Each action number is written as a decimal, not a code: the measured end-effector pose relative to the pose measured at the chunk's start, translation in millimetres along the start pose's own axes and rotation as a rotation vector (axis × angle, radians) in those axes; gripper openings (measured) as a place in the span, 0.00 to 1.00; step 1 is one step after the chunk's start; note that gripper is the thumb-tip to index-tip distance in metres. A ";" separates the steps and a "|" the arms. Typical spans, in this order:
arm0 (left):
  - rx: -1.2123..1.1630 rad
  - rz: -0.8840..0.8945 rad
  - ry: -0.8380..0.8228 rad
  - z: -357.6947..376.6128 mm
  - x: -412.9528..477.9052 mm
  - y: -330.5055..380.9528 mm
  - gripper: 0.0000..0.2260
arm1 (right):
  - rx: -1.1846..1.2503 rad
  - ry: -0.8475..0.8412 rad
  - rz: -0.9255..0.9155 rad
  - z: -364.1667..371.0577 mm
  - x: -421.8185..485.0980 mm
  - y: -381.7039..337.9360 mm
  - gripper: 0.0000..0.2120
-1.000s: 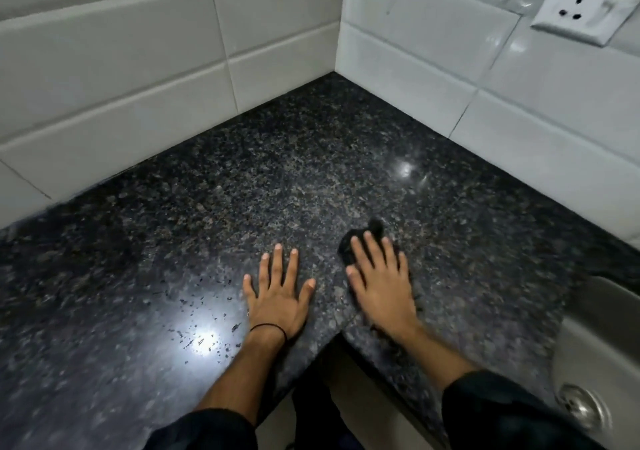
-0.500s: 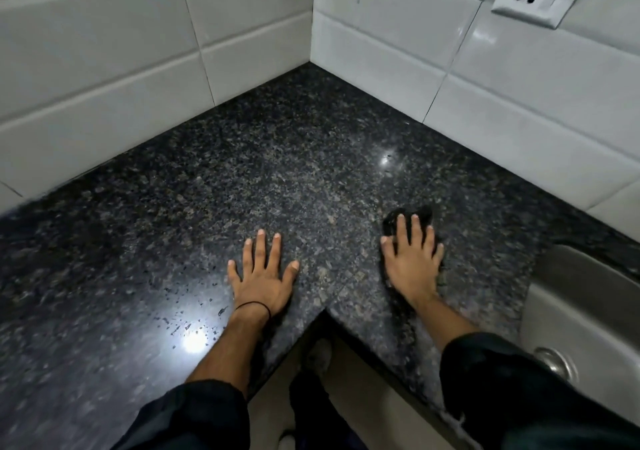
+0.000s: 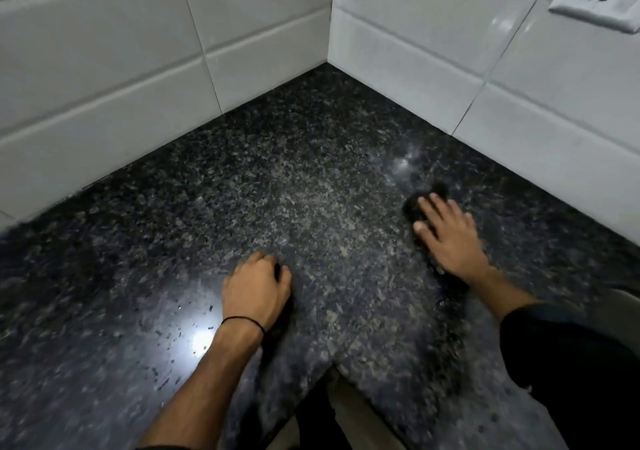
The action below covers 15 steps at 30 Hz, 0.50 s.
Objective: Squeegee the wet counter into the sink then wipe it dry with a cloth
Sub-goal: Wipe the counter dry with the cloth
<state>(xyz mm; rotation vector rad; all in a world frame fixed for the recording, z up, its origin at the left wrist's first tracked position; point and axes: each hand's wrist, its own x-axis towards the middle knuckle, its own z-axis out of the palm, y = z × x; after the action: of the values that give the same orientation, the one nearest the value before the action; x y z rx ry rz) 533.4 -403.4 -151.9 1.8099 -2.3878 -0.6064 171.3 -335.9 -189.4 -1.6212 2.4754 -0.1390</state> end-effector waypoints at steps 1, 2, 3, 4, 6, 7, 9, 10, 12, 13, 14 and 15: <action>-0.018 0.011 0.008 -0.8 6.0 -0.3 0.12 | 0.045 0.034 0.161 -2.3 14.7 2.5 0.28; -0.026 0.037 0.020 -3.1 7.4 -3.3 0.12 | 0.083 0.063 0.290 -4.0 22.0 -5.9 0.30; -0.030 0.073 0.037 -2.7 10.9 -7.0 0.12 | 0.110 0.089 0.365 -5.2 28.2 -20.1 0.31; -0.040 0.115 0.053 -1.5 16.2 -9.2 0.13 | 0.122 0.101 0.371 -6.4 33.5 -38.4 0.32; -0.060 0.195 0.066 2.5 38.2 -4.0 0.16 | 0.097 0.095 0.216 1.6 41.4 -77.0 0.32; -0.066 0.223 0.067 6.3 56.1 3.0 0.17 | 0.063 0.074 0.085 8.6 44.1 -93.4 0.31; -0.053 0.265 0.081 10.2 87.7 15.7 0.18 | 0.003 0.012 -0.182 19.7 39.0 -111.7 0.29; -0.037 0.284 0.091 11.6 103.5 20.9 0.18 | -0.006 -0.013 -0.298 23.3 36.3 -108.5 0.28; 0.006 0.295 0.130 13.9 130.9 26.3 0.19 | -0.024 -0.043 -0.488 22.5 34.3 -84.8 0.27; 0.030 0.275 0.152 14.7 142.1 25.1 0.20 | -0.048 -0.042 -0.539 18.6 36.5 -67.2 0.27; 0.047 0.240 0.154 15.8 153.4 22.4 0.21 | -0.079 -0.029 -0.541 13.7 42.4 -46.4 0.27; 0.057 0.196 0.142 17.3 162.4 18.4 0.22 | -0.101 -0.002 -0.489 7.6 49.8 -24.7 0.27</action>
<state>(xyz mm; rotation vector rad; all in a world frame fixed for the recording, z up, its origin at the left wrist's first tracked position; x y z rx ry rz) 463.4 -547.4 -188.5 1.5550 -2.4681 -0.3801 175.6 -391.2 -197.3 -2.2367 2.0624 -0.0753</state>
